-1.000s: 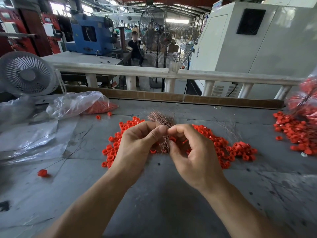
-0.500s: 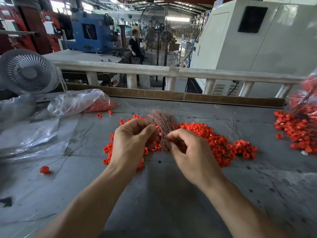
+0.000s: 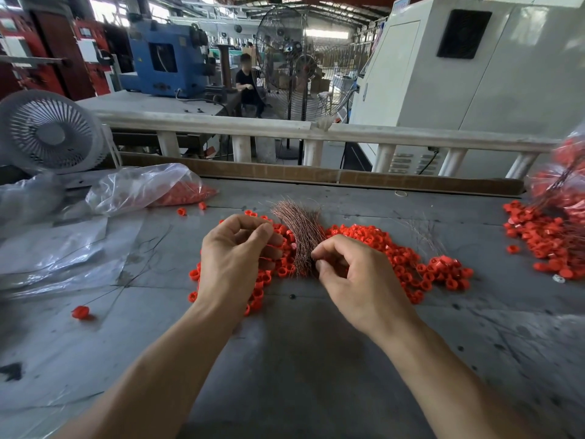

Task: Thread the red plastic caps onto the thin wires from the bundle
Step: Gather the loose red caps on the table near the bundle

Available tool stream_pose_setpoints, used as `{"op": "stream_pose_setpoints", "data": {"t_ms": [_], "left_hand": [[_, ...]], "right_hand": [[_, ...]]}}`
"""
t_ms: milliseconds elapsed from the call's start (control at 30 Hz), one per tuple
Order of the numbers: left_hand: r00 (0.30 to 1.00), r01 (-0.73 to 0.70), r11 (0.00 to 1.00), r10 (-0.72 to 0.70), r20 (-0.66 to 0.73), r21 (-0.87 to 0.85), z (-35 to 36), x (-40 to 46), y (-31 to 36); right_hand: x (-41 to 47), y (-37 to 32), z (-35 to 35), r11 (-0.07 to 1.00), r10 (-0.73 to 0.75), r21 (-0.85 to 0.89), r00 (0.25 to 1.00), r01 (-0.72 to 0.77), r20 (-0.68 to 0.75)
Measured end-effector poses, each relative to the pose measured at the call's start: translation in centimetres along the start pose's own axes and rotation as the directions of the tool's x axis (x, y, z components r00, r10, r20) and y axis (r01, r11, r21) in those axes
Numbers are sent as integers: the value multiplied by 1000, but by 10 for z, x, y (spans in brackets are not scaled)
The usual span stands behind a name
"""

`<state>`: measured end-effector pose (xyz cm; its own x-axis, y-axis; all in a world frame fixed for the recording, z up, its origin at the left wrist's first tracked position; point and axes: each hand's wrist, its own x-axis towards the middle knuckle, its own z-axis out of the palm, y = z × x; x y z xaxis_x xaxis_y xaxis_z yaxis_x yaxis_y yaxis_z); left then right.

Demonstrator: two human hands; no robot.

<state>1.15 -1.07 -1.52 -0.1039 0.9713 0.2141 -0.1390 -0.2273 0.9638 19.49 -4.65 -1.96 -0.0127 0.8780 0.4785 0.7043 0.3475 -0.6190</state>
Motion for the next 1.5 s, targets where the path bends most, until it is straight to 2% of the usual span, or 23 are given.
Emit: {"op": "stream_pose_setpoints", "data": {"t_ms": [133,267,367,500,633,767,1033,1267,1333,1400,1500], "left_hand": [[1000,1,1000,-1,2,25,0,0,0],[998,58,998,-58,35,13,-2,3,0],[996,76,997,-77,33,30,-1,4,-1],[998,52,995,-54,17,81,-1,5,-2],[1000,-11,987,11,-2,162,-1,5,0],[999,-42,974,44,-1,224,-3,4,1],[999,-47,965,49,0,259,-4,3,2],[999,-46,955,48,0,293,-3,2,6],[998,-57,936,60,3,348,-4,2,5],[995,-91,899,94,13,428,-5,2,4],[986,-156,801,164,39,578,-5,1,1]], "right_hand": [[1,5,-1,1000,-3,1,999,3,-42],[8,17,-13,996,72,-38,975,-82,-211],[13,29,-29,979,158,-65,918,-194,-363],[18,46,-52,905,284,-129,803,-404,-523],[19,66,-72,782,391,-237,750,-576,-534],[19,78,-79,675,466,-327,725,-662,-507],[20,83,-78,583,526,-450,736,-677,-425],[20,80,-75,575,502,-505,765,-643,-403],[20,76,-73,622,442,-509,804,-595,-398],[20,68,-68,723,354,-465,852,-511,-385],[18,54,-54,838,285,-375,904,-396,-318]]}}
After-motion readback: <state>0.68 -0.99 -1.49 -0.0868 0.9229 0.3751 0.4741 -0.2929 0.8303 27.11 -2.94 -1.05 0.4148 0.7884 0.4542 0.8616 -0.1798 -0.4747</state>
